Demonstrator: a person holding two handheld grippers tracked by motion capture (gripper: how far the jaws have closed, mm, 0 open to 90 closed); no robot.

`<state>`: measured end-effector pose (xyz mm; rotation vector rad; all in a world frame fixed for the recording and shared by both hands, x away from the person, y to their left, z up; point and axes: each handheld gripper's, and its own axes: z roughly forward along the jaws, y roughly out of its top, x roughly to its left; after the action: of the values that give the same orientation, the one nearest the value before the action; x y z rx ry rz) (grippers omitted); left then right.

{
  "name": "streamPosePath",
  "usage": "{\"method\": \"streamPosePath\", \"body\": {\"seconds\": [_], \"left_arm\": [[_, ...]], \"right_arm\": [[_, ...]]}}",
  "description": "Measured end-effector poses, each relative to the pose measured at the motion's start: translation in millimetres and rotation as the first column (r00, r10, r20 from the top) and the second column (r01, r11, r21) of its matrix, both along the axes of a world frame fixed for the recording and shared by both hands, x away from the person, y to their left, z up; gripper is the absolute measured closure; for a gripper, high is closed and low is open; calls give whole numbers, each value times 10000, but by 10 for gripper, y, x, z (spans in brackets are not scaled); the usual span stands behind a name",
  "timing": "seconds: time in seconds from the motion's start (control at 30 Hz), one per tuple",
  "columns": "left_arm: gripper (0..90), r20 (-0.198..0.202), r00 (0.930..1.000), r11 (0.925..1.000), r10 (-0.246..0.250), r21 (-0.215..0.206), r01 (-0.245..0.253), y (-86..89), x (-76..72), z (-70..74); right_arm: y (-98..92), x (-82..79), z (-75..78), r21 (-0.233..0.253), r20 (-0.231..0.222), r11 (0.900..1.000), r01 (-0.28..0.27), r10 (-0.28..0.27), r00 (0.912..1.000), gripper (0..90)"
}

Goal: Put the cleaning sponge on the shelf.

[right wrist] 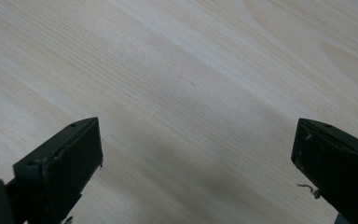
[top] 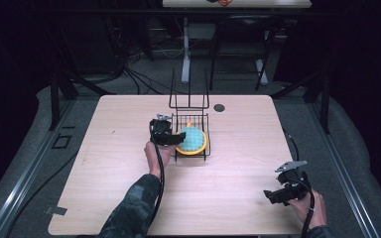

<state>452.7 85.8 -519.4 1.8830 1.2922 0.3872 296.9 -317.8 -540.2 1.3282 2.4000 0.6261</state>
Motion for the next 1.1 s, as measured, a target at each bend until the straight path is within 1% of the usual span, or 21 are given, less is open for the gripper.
{"method": "streamPosePath", "body": {"seconds": [0.03,0.07,0.1,0.17,0.2,0.23,0.27,0.33,0.37,0.5,0.57,0.6,0.67,0.7,0.77,0.83,1.07,1.1], "left_arm": [[297,4,10000,10000,-58,51,58,9,-11,20],[276,93,10000,9999,-21,152,20,14,-26,39],[254,135,9999,9996,-65,281,62,21,-39,60],[225,193,9997,9991,-155,395,147,40,-61,98],[213,204,9995,9981,-243,565,231,54,-69,120],[197,204,9995,9981,-243,565,231,54,-69,120],[184,185,9992,9966,-357,754,342,88,-91,164],[163,170,9989,9951,-439,895,422,138,-117,214],[156,196,9988,9947,-447,931,427,168,-130,236],[152,355,9986,9943,-395,1001,357,287,-192,321],[147,343,9989,9953,-328,921,295,336,-225,348],[145,351,9987,9942,-378,1016,340,361,-237,360],[141,383,9984,9924,-414,1172,367,410,-268,387],[135,333,9986,9917,-404,1236,360,433,-284,398],[118,316,9985,9901,-444,1344,398,486,-319,424],[98,295,9987,9896,-412,1394,367,528,-354,445],[53,235,9991,9838,-362,1765,315,718,-521,492],[41,148,9994,9830,-327,1810,295,746,-543,492]], "right_arm": [[-1,-6,15,23,48,10000,40,-40,10000,13],[0,-7,22,84,119,10000,45,-46,9999,13],[-5,-8,32,20,173,10000,35,-36,9998,13],[-1,-7,30,126,157,9999,42,-44,9999,13],[-3,-7,32,103,173,9999,62,-64,9998,12],[-5,-6,33,104,142,9999,55,-57,9999,12],[-8,-3,31,86,160,9999,59,-61,9999,12],[-9,-6,38,154,176,9998,113,-116,9998,12],[-10,-8,40,219,264,9997,141,-147,9995,12],[-12,-16,59,297,312,9993,237,-247,9992,11],[-15,-21,74,317,294,9992,244,-254,9992,10],[-15,-21,73,320,372,9991,269,-281,9989,10],[-15,-21,72,327,349,9990,308,-320,9989,10],[-14,-22,77,317,262,9989,335,-344,9991,11],[-13,-21,70,293,268,9989,358,-366,9990,11],[-11,-21,69,287,252,9989,372,-379,9990,11],[-11,-25,72,196,208,9992,335,-339,9992,12],[-8,-22,63,162,293,9993,331,-336,9990,14]]}}
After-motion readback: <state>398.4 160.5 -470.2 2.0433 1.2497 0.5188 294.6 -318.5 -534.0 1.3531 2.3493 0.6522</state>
